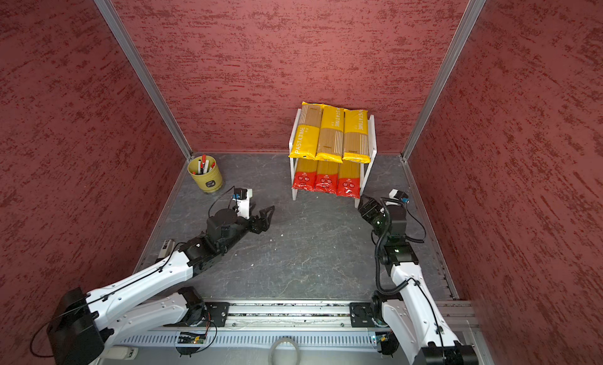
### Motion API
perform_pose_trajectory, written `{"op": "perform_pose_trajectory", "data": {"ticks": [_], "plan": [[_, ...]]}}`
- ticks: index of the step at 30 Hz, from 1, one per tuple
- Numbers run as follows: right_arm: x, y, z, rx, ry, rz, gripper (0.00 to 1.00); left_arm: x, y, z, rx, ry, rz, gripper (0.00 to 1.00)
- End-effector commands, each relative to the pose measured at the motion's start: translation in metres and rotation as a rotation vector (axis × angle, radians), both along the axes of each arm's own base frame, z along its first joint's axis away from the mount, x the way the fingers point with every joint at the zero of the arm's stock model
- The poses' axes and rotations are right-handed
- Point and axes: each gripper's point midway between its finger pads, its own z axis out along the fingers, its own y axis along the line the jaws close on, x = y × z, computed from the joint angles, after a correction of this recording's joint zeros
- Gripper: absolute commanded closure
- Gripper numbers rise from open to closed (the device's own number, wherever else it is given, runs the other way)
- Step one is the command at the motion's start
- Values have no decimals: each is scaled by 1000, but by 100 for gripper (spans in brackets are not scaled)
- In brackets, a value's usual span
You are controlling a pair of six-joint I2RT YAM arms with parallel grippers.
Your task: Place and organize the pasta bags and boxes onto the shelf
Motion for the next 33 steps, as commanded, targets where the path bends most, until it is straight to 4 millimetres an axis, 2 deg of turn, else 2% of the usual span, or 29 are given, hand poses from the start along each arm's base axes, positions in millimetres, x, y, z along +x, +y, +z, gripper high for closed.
{"op": "perform_pose_trajectory", "data": {"ticks": [1,4,6,8,11,14,17,18,20,22,24,26,33], "plan": [[-7,-69,5,-346,-35,-339,29,25,92,5,253,-133,360,17],[-3,-91,-5,-487,-26,-457,28,39,150,-8,276,-135,565,17],[6,-95,-19,-535,-23,-476,27,49,176,-32,282,-102,628,16],[11,-94,-30,-541,-60,-480,26,59,194,-48,224,-111,648,16],[22,-86,-43,-609,-78,-418,26,76,199,-79,146,-83,521,15],[15,-87,-54,-594,-136,-418,24,92,196,-87,122,-62,412,11],[29,-73,-59,-601,-131,-288,22,100,195,-109,85,-25,351,6],[33,-68,-57,-605,-164,-244,21,102,194,-111,92,-41,338,0],[37,-61,-78,-593,-132,-163,19,102,193,-110,85,-37,331,0],[30,-65,-67,-595,-200,-206,15,99,198,-111,61,-25,346,1],[33,-68,-75,-582,-151,-202,1,96,204,-110,54,-36,380,1],[29,-68,-70,-585,-184,-213,1,98,206,-110,65,-36,410,0],[29,-68,-71,-585,-181,-213,1,100,196,-111,117,-36,397,1]]}}
